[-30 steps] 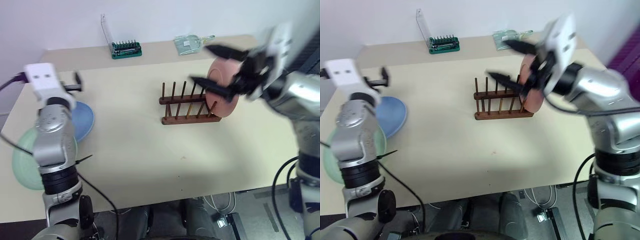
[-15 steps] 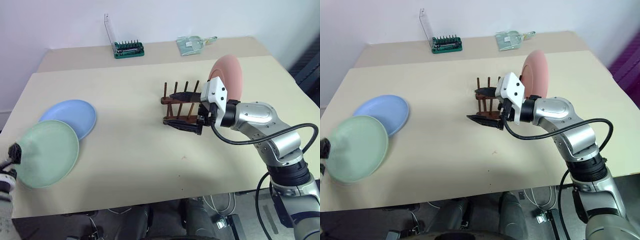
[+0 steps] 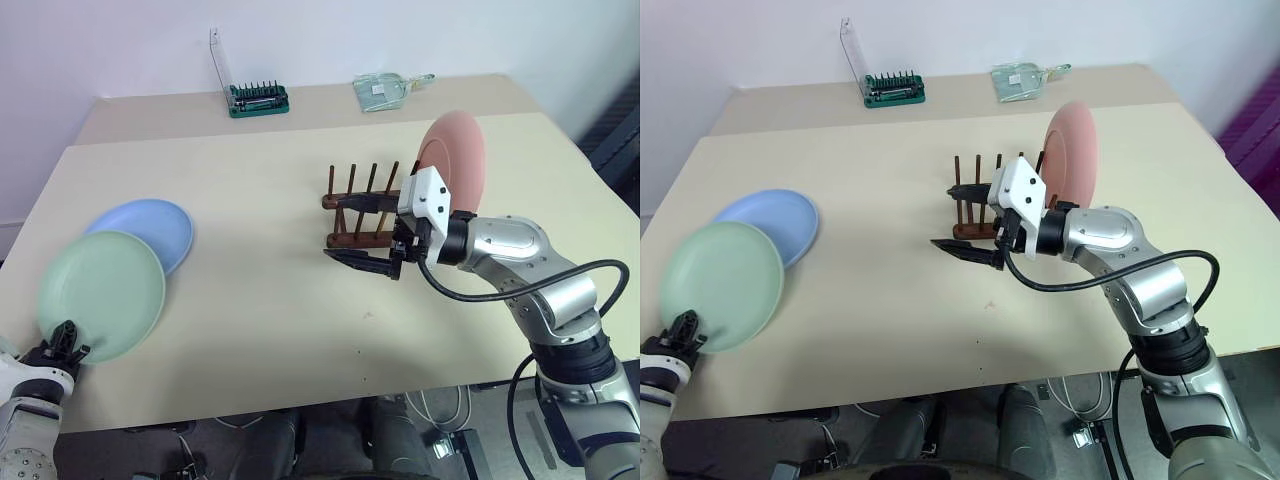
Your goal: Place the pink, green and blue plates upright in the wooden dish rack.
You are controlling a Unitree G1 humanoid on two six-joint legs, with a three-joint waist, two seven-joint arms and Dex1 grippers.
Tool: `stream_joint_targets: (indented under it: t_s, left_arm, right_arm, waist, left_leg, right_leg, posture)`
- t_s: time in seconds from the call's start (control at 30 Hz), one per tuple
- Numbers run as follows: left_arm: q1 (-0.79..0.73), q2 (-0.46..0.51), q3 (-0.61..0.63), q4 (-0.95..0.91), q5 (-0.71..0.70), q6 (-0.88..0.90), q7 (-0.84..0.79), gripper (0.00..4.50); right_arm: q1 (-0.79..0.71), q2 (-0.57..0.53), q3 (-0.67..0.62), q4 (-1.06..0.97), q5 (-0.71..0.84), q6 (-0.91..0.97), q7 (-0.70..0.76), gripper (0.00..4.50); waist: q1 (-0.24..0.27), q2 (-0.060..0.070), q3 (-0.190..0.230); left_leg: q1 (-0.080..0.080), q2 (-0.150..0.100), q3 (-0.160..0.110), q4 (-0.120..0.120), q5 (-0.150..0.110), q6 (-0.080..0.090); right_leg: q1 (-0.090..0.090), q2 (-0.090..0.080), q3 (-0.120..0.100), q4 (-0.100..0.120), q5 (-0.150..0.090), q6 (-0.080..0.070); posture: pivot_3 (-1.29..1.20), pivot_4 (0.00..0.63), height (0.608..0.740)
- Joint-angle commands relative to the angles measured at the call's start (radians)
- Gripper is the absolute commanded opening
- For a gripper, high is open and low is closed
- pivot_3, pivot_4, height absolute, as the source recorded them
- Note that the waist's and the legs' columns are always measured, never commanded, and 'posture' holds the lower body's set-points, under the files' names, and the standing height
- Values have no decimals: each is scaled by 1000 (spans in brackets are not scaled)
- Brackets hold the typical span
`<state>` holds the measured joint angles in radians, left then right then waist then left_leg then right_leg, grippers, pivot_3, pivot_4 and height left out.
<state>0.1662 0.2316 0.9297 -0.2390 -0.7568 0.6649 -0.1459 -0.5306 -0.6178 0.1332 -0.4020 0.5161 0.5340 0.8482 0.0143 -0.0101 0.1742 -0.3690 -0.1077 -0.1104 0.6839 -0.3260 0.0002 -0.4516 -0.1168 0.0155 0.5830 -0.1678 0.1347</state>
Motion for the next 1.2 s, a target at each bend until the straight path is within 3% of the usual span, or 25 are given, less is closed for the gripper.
stream_joint_targets:
  t_s: [0.03, 0.3, 0.37, 0.4, 0.57, 0.73, 0.83, 0.97, 1.13, 1.17, 1.2]
  left_arm:
    - [11, 6, 4, 15, -58, -12, -13, 51]
    - [-23, 73, -29, -111, -240, -8, -42, 51]
    - [-75, 137, -92, -166, -246, 9, -40, 0]
    - [-93, 160, -120, -186, -245, 14, -39, 0]
    - [-355, 243, -410, -303, -169, 78, 82, 0]
    - [-547, 205, -601, -299, -84, 105, 184, 0]
    - [-614, 154, -643, -295, -93, 118, 221, 0]
    - [-642, 109, -681, -312, -116, 146, 238, 0]
    - [-636, 90, -676, -314, -141, 164, 241, 0]
    - [-632, 87, -673, -315, -133, 147, 233, 328]
    - [-630, 84, -670, -316, -126, 135, 227, 691]
  right_arm:
    - [7, -9, -40, -56, 7, 1, -10, 3903]
    - [0, -29, -69, -74, 62, 38, 28, 3903]
    - [-25, -31, -54, -77, 65, 49, 40, 4470]
    - [-33, -31, -48, -79, 61, 49, 43, 4489]
    - [-124, -1, 139, -41, -267, -190, -6, 4489]
    - [-188, 31, 264, 100, -559, -424, -81, 4489]
    - [-198, 32, 306, 160, -691, -508, -113, 4489]
    - [-177, 21, 317, 210, -822, -589, -156, 3221]
    - [-152, 27, 293, 228, -919, -640, -211, 648]
    - [-146, 25, 288, 231, -938, -651, -222, 95]
    - [-142, 24, 285, 232, -950, -660, -228, 0]
  waist:
    - [0, 0, 0]
    - [0, -1, -1]
    - [2, -1, -1]
    - [2, -1, -1]
    - [-2, -1, -1]
    - [-20, -1, -1]
    - [-25, -2, -1]
    - [-26, -2, -1]
    - [-26, -2, -1]
    - [-25, -2, -1]
    - [-25, -2, -1]
  left_leg:
    - [0, 0, 0, 0, 0, 0]
    - [1, 0, 0, 0, 0, 0]
    - [1, 0, -1, 0, 0, 0]
    - [1, 0, -1, 0, 0, 0]
    - [1, 0, -1, 0, 0, -1]
    - [1, 0, 2, -2, 1, -1]
    - [-3, 0, 2, -1, 1, -2]
    - [-4, 0, 2, -2, 1, -2]
    - [-4, 0, 2, -2, 2, -3]
    - [-4, 0, 2, -2, 2, -3]
    - [-4, 0, 2, -2, 2, -3]
  right_leg:
    - [0, 0, 0, 0, 0, 0]
    - [0, 0, 0, 0, 0, 0]
    - [1, 0, 0, 0, 0, 0]
    - [2, 0, -1, 0, 0, 0]
    - [2, 0, -1, 0, 1, -1]
    - [-1, 0, 0, -1, 1, -1]
    - [-6, 0, 0, 0, 1, -1]
    - [-8, 1, 1, 0, 1, -1]
    - [-8, 1, 1, 0, 1, -1]
    - [-8, 1, 1, 0, 1, -1]
    - [-8, 2, 1, 0, 1, -1]
  posture:
    - [0, 150, 740]
    - [0, 150, 740]
    - [0, 150, 740]
    - [0, 150, 740]
    - [0, 150, 740]
    - [0, 150, 740]
    - [0, 150, 740]
    - [0, 150, 740]
    - [0, 150, 740]
    - [0, 150, 740]
    - [0, 150, 740]
